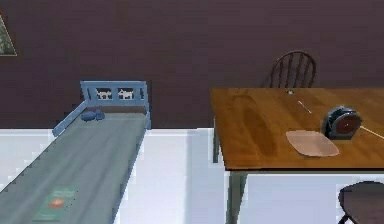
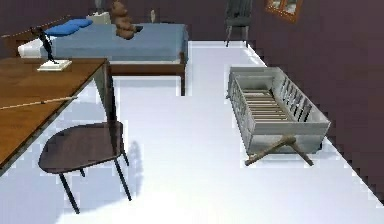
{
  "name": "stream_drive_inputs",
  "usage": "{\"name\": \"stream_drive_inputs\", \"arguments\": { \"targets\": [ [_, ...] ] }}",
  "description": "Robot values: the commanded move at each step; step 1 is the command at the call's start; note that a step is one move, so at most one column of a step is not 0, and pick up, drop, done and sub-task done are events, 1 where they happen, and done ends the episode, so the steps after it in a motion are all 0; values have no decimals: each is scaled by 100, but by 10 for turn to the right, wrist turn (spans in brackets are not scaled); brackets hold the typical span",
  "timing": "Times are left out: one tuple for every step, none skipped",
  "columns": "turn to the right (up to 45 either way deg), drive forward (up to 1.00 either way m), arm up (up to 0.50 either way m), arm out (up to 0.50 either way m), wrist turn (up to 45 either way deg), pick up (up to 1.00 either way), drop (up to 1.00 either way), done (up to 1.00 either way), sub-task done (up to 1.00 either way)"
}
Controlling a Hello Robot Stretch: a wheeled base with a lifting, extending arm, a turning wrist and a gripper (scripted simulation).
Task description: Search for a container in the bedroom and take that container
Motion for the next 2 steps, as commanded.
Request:
{"name": "stream_drive_inputs", "arguments": {
  "targets": [
    [0, 50, 0, 0, 0, 0, 0, 0, 0],
    [-270, 0, 0, 0, 0, 0, 0, 0, 0]
  ]
}}
